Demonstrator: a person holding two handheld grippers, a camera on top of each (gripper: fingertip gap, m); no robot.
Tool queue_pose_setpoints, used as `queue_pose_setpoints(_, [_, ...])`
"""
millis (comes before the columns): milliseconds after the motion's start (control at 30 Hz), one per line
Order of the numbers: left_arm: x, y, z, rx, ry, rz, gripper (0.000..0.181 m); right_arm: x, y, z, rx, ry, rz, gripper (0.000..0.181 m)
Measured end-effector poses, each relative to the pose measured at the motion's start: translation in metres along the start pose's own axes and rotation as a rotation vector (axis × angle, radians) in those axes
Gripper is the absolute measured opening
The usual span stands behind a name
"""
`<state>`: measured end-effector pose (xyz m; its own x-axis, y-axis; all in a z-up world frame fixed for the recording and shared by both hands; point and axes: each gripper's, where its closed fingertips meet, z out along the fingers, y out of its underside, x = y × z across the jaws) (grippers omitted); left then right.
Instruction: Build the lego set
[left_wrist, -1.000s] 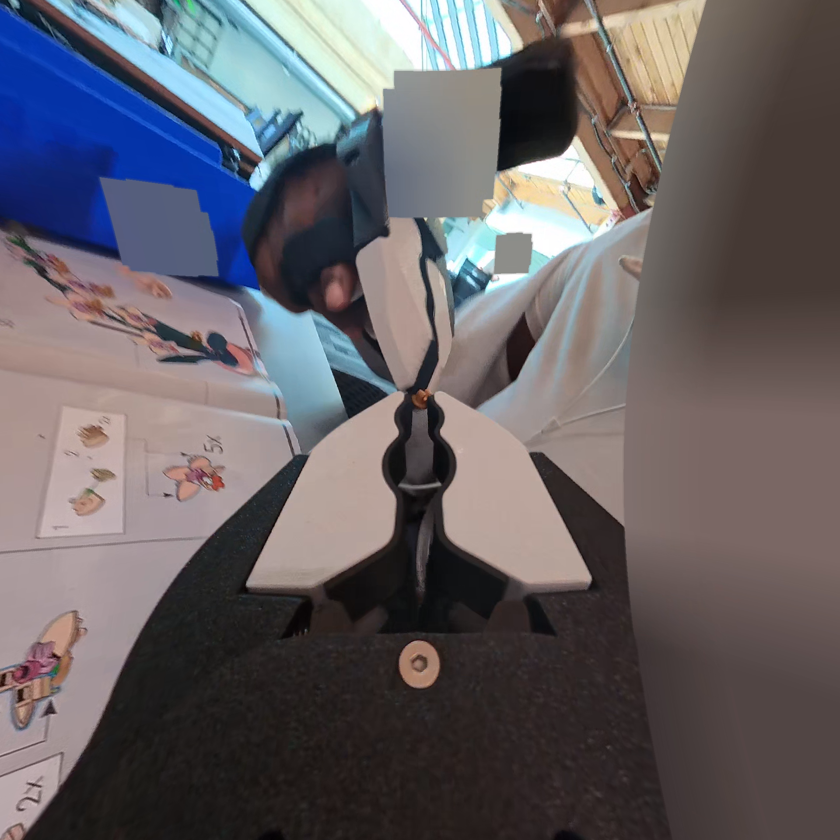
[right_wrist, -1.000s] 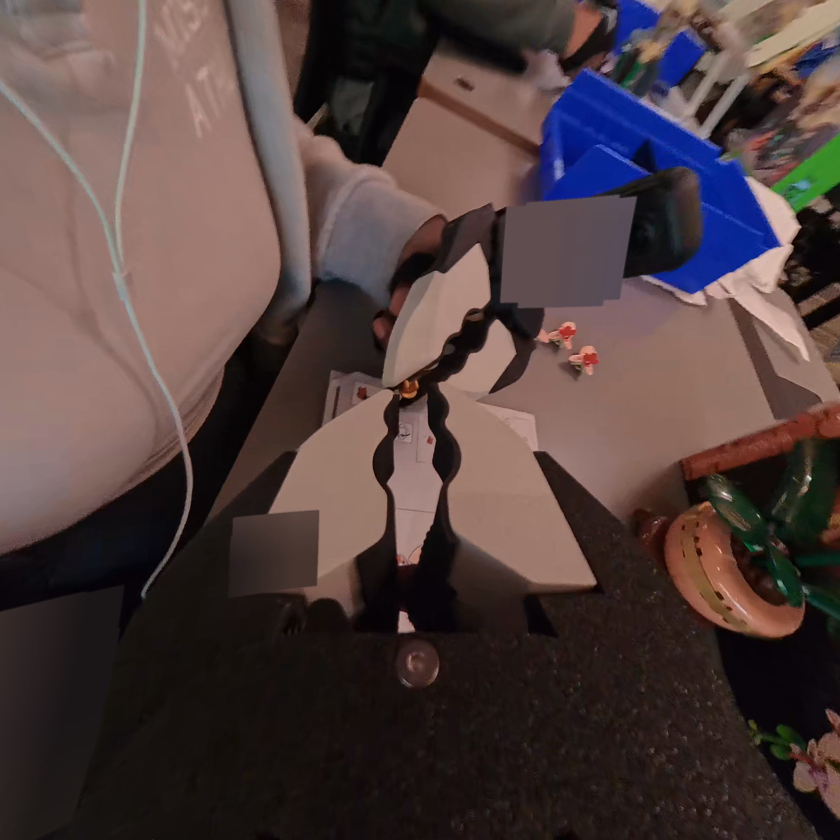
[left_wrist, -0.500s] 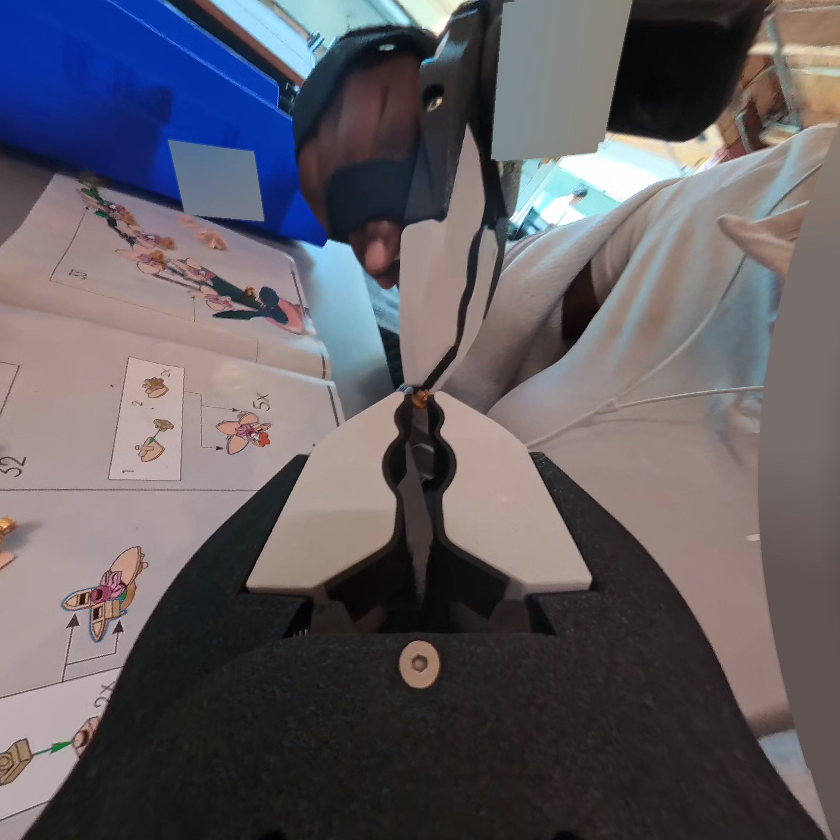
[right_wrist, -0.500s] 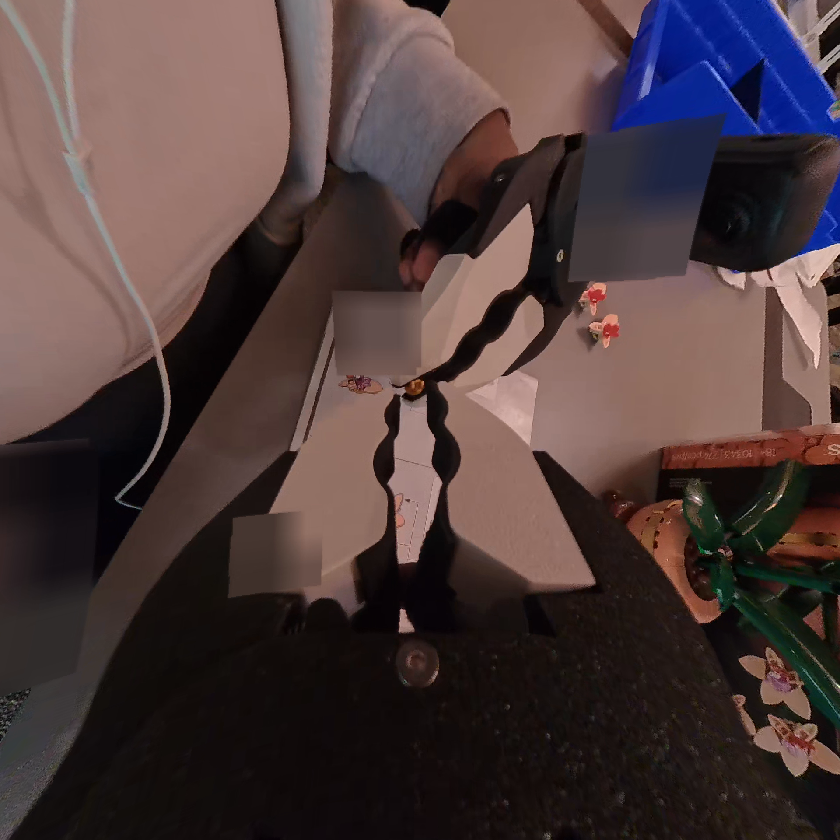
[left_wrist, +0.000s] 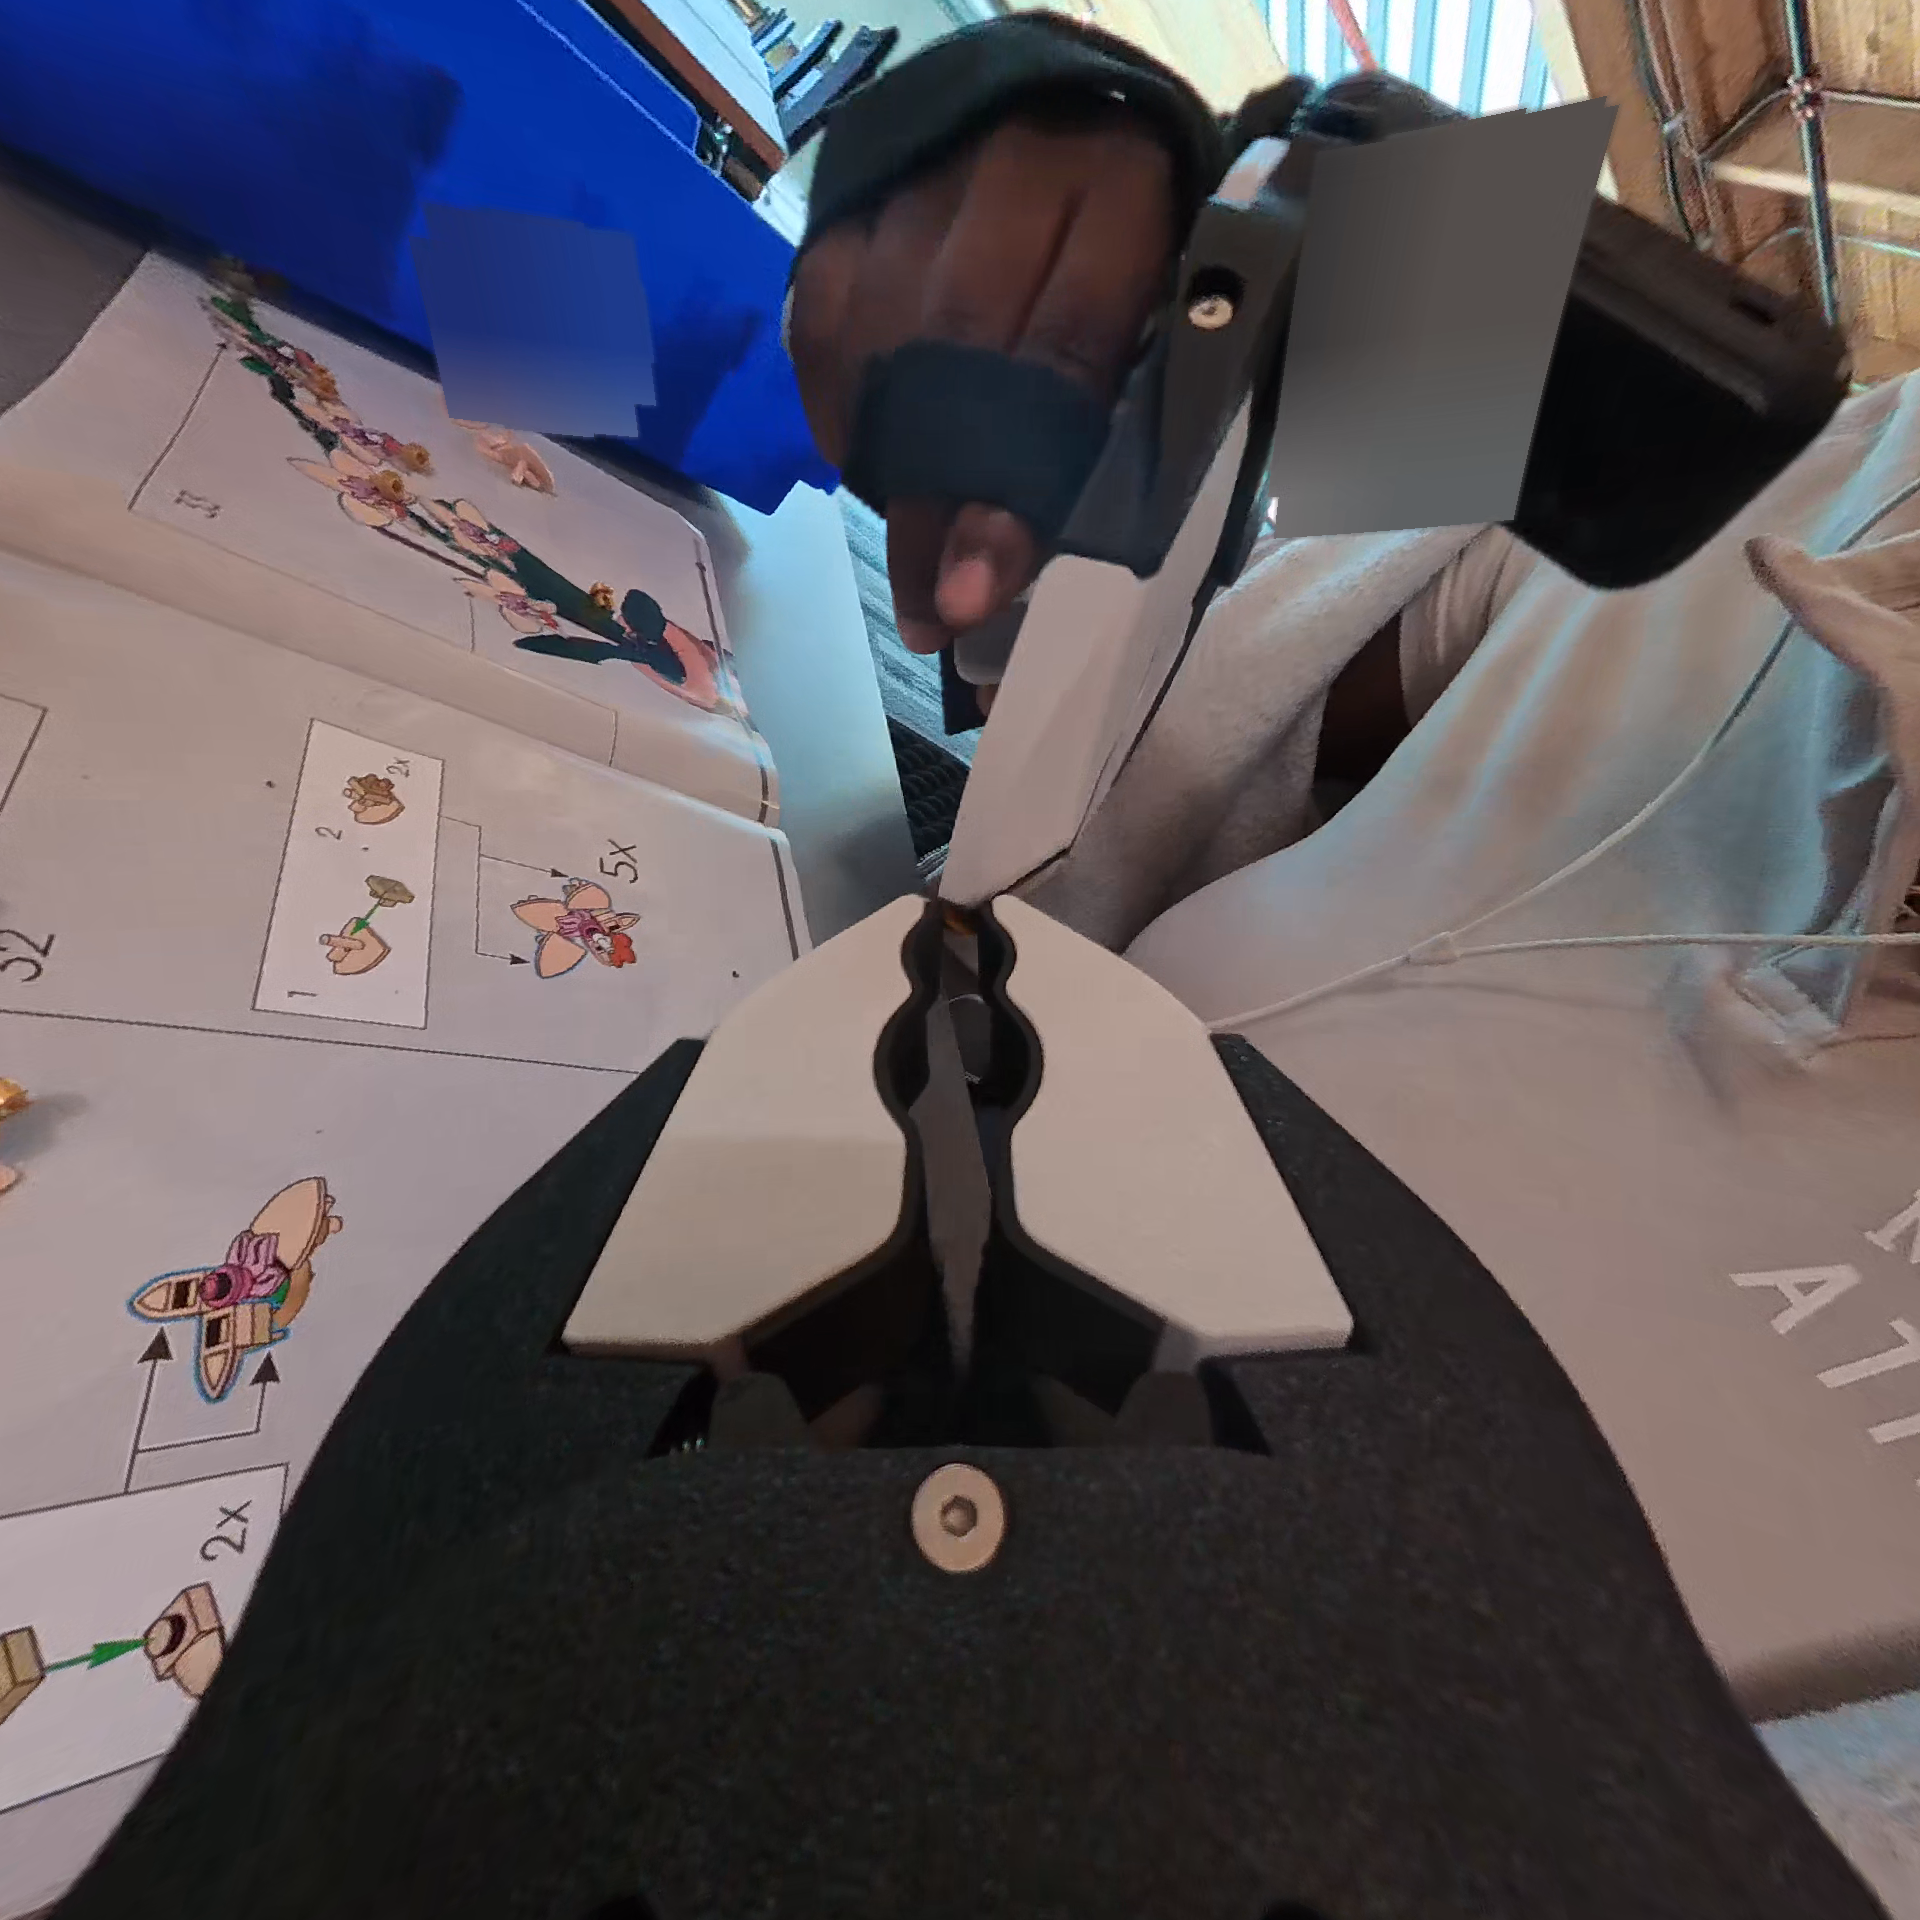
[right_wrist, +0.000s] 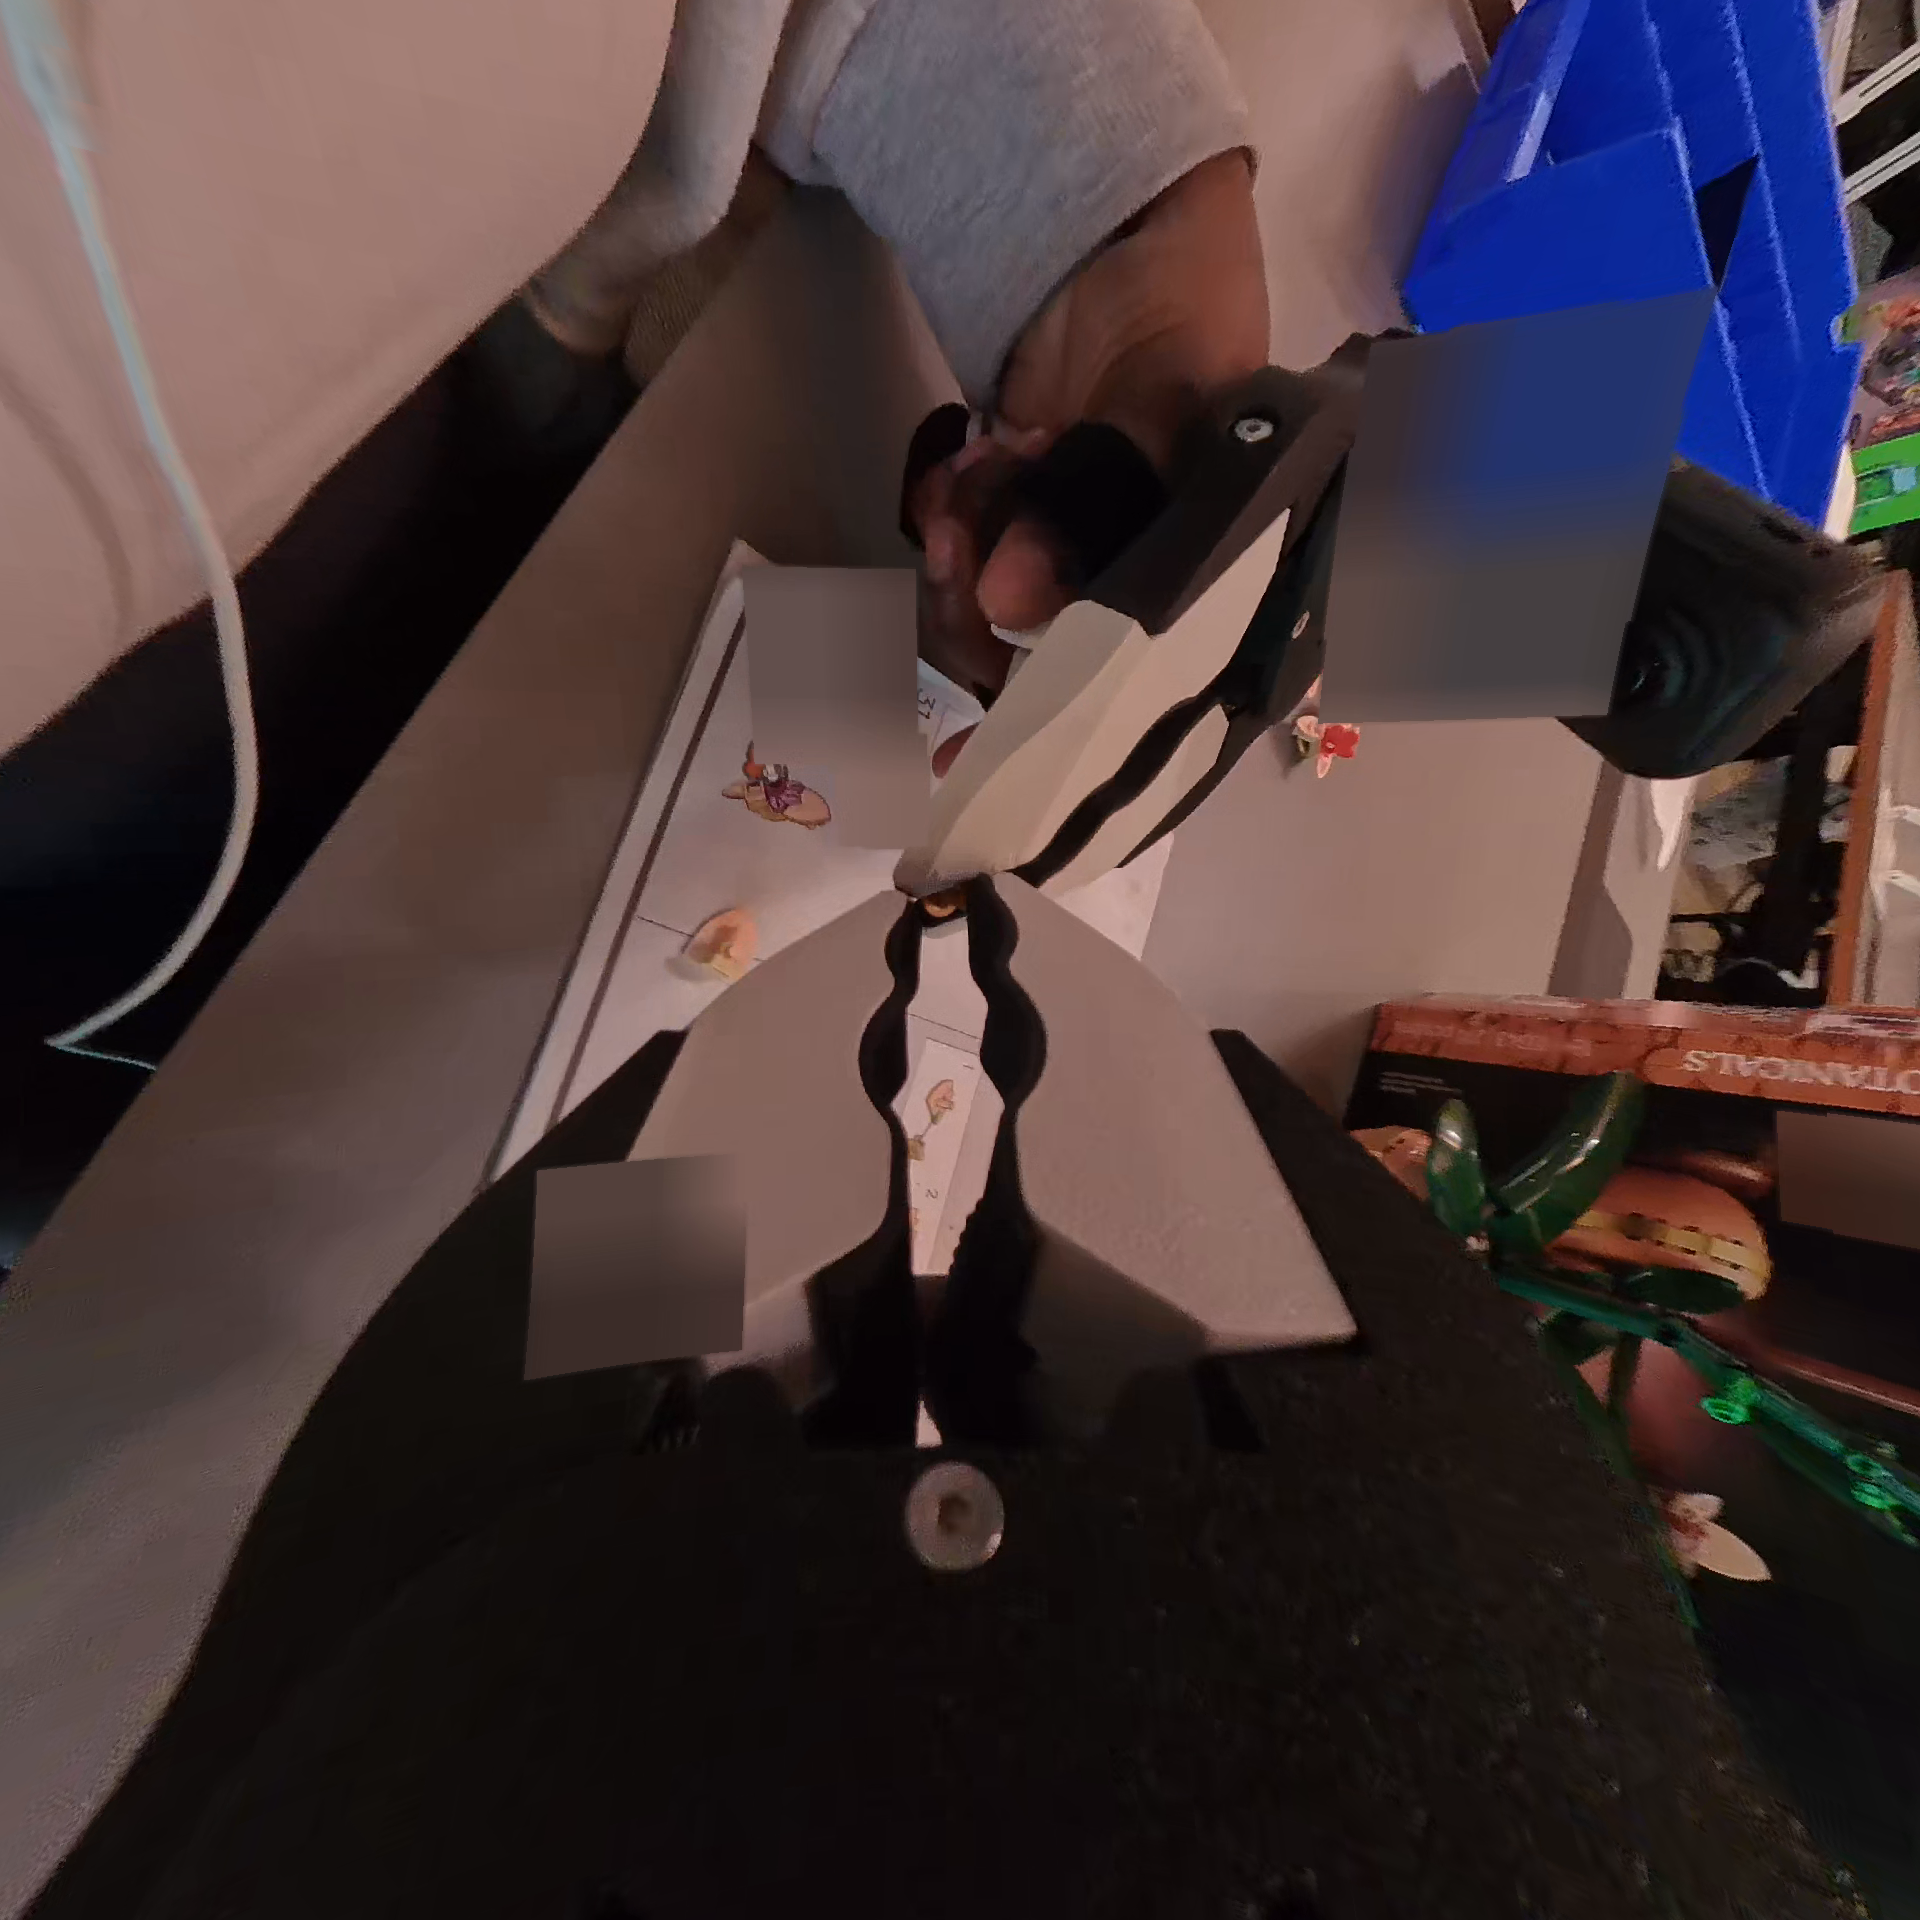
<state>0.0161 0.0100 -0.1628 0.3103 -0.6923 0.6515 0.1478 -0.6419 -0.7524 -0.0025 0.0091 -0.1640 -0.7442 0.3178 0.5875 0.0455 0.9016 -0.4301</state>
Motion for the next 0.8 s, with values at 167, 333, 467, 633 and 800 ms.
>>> queue_pose_setpoints(167, [-0.001, -0.008, -0.004, 0.068, 0.014, -0.028, 0.008, 0.007, 0.003, -0.003, 0.077, 0.077, 0.076, 0.004])
queue_pose_setpoints(333, [0.003, -0.023, -0.013, 0.178, 0.067, -0.027, 0.007, 0.03, 0.004, -0.015, 0.323, 0.246, 0.288, 0.001])
queue_pose_setpoints(467, [0.001, -0.04, -0.022, 0.312, 0.04, 0.029, 0.007, 0.04, 0.002, -0.019, 0.494, 0.313, 0.454, 0.001])
queue_pose_setpoints(633, [-0.005, -0.037, -0.021, 0.314, -0.014, 0.061, 0.006, 0.038, 0.009, -0.01, 0.537, 0.32, 0.603, 0.0])
queue_pose_setpoints(800, [-0.019, -0.033, -0.021, 0.285, -0.115, 0.065, 0.013, 0.034, 0.02, 0.002, 0.448, 0.297, 0.735, 0.0])
